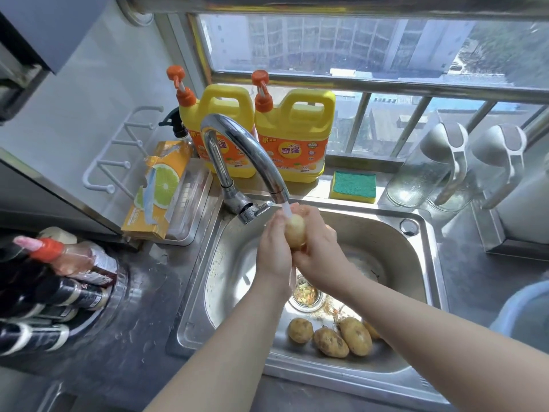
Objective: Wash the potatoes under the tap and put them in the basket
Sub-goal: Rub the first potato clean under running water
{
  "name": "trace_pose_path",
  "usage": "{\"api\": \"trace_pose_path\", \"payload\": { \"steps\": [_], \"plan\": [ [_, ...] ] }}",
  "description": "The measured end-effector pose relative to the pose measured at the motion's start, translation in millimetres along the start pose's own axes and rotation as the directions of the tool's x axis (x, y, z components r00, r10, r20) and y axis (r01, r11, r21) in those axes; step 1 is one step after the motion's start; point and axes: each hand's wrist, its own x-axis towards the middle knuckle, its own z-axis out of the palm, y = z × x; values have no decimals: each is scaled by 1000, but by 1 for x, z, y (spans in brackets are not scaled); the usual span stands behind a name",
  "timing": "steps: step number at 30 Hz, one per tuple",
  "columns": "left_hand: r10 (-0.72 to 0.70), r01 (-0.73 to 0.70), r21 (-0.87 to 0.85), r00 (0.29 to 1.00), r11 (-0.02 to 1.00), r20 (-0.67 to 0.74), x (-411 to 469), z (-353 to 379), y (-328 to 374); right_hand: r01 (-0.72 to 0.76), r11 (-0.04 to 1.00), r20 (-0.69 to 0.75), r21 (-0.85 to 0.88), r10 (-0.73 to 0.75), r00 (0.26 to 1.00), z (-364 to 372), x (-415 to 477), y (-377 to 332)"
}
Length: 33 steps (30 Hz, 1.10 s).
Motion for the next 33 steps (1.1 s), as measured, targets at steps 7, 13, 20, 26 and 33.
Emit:
{"api": "trace_pose_path", "payload": {
  "steps": [7,13,20,26,33],
  "plan": [
    [-156,151,-169,988,974,-13,3,-1,11,45,999,96,31,-48,994,-12,3,2],
    [-42,33,-113,996,993,-75,1,-7,11,-32,980,346,196,-38,937,-21,2,-7],
    [84,-100,-70,977,993,-198,-1,1,10,-148,942,329,302,42,943,-9,-1,-5],
    [171,-174,3,962,985,-211,2,-2,10,-325,766,386,555,110,916,-9,-5,-6],
    [261,-232,255,961,939,-85,7,-5,7,-526,483,457,700,263,850,-19,5,-14]
  ]
}}
